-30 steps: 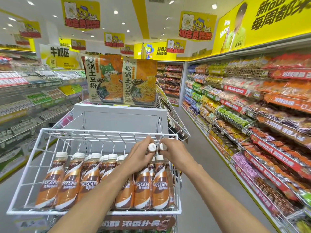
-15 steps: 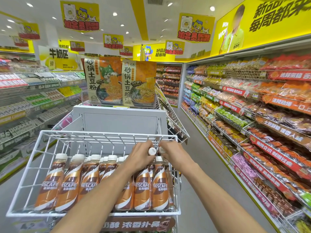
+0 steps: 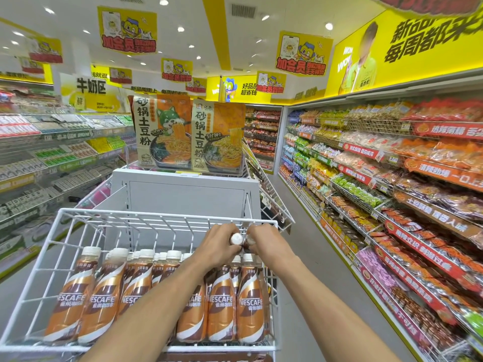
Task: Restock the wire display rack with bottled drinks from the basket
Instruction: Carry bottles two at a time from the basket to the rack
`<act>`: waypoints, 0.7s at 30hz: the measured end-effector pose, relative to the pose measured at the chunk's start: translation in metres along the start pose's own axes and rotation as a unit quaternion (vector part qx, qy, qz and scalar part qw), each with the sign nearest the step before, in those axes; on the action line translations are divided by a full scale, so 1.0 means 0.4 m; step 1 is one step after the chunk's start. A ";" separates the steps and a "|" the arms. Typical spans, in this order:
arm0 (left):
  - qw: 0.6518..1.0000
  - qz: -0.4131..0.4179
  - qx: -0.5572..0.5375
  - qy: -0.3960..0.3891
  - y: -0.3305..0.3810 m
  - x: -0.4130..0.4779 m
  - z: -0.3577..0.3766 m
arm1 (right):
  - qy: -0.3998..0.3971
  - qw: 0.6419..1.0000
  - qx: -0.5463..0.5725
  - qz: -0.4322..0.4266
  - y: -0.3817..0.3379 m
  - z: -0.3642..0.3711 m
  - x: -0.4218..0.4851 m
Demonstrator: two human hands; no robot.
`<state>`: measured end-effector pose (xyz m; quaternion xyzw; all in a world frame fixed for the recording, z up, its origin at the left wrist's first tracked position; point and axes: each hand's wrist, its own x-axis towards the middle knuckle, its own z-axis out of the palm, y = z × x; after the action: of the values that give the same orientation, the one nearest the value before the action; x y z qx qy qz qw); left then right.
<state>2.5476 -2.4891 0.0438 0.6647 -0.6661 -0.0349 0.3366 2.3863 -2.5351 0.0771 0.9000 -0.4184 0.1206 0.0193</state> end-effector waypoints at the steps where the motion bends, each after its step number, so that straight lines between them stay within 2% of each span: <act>1: 1.000 -0.001 -0.005 0.002 -0.001 0.002 -0.001 | -0.002 1.000 -0.010 0.006 -0.002 0.002 0.006; 8: 0.999 -0.011 -0.025 -0.017 -0.004 0.006 -0.012 | -0.033 0.999 -0.009 0.022 -0.005 -0.005 0.019; 12: 0.999 0.030 -0.022 -0.038 0.025 -0.005 -0.045 | -0.018 0.999 0.042 -0.014 0.016 -0.029 -0.012; 17: 0.989 0.090 0.046 -0.107 0.106 -0.012 -0.139 | 0.033 0.998 0.038 -0.042 0.033 -0.097 -0.087; 21: 0.968 0.121 0.133 -0.174 0.187 -0.018 -0.154 | 0.013 1.000 -0.012 -0.016 0.058 -0.156 -0.175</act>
<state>2.5129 -2.4492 0.1253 0.6014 -0.7888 -0.0202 0.1253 2.3128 -2.4891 0.1199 0.9047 -0.4050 0.1270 0.0379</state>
